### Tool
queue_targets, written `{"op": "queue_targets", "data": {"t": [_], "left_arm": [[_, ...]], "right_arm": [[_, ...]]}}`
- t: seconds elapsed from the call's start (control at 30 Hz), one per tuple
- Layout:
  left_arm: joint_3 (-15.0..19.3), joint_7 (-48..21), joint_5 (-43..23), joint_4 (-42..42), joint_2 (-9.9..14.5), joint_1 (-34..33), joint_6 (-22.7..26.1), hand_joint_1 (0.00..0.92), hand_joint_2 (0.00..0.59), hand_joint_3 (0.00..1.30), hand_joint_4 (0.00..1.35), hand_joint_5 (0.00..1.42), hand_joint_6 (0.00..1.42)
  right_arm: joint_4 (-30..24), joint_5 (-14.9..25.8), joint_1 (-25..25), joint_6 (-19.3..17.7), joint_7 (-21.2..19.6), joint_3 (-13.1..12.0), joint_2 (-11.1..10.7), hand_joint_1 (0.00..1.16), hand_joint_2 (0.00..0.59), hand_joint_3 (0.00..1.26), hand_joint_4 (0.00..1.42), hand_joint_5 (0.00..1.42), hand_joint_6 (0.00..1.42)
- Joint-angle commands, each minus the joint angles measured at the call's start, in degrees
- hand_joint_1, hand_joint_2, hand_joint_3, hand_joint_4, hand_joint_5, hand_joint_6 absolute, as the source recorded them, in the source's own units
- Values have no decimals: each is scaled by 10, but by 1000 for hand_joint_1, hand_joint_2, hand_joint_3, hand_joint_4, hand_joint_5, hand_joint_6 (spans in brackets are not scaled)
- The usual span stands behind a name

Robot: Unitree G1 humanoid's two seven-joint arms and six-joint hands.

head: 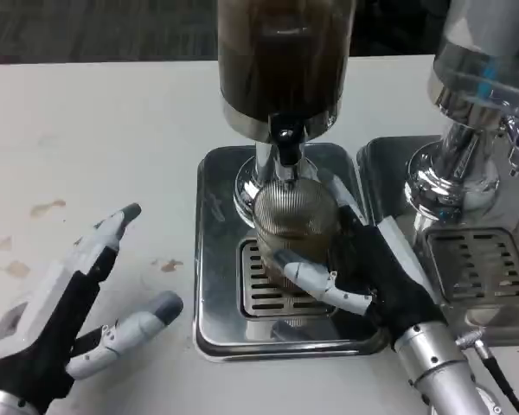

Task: Grasp the cup under the faucet to collect the drink, then remove the cup.

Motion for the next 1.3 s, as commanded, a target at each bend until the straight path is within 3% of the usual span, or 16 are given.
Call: {"op": "queue_targets", "data": {"t": [0.03, 0.47, 1.07, 1.3], "left_arm": [[-23, 25, 19, 8, 19, 13, 24, 0, 100, 0, 0, 0, 0], [-61, 35, 5, 23, 41, 13, 48, 0, 105, 0, 0, 0, 0], [-73, 41, -9, 16, 50, 22, 60, 0, 107, 0, 0, 0, 0], [-72, 41, -17, 16, 52, 25, 64, 0, 107, 0, 0, 0, 0]], "right_arm": [[-8, 4, 2, -16, -2, -1, 1, 655, 248, 0, 0, 0, 0], [19, 4, -22, -12, 12, 6, 3, 697, 217, 0, 0, 0, 0], [82, 22, -53, -28, 10, 0, 33, 764, 204, 0, 0, 0, 1], [89, 28, -45, -33, 8, 3, 43, 833, 196, 0, 53, 47, 115]]}}
